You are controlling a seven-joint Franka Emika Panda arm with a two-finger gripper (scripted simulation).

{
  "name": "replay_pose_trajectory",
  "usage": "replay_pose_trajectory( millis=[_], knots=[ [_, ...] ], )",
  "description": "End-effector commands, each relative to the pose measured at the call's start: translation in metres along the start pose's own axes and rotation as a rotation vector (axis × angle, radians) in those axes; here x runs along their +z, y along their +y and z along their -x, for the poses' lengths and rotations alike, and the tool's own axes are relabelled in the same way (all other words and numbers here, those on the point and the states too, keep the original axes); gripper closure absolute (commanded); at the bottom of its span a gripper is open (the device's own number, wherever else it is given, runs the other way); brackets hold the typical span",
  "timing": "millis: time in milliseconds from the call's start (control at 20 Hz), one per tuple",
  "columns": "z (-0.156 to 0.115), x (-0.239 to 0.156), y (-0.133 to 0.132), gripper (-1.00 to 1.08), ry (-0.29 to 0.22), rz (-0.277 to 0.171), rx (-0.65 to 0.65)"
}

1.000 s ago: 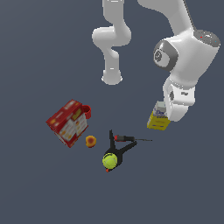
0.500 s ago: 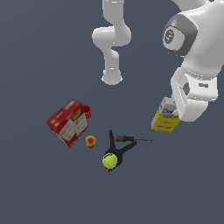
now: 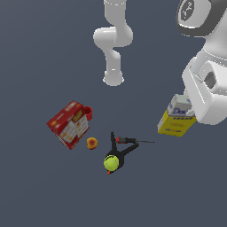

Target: Pick up a designated object from a clutter of objects.

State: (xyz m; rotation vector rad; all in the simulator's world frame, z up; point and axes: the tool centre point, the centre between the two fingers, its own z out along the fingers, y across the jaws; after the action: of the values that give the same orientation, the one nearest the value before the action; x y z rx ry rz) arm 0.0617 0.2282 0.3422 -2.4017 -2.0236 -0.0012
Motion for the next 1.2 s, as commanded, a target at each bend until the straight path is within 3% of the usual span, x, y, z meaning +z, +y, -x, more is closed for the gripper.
replay_pose_trajectory(
  millis=[0, 1150],
  knots=[
    [0.000, -0.013, 0.009, 1.08, 0.000, 0.000, 0.000],
    [-0.003, -0.086, 0.066, 1.08, -0.001, 0.000, 0.001]
  ],
)
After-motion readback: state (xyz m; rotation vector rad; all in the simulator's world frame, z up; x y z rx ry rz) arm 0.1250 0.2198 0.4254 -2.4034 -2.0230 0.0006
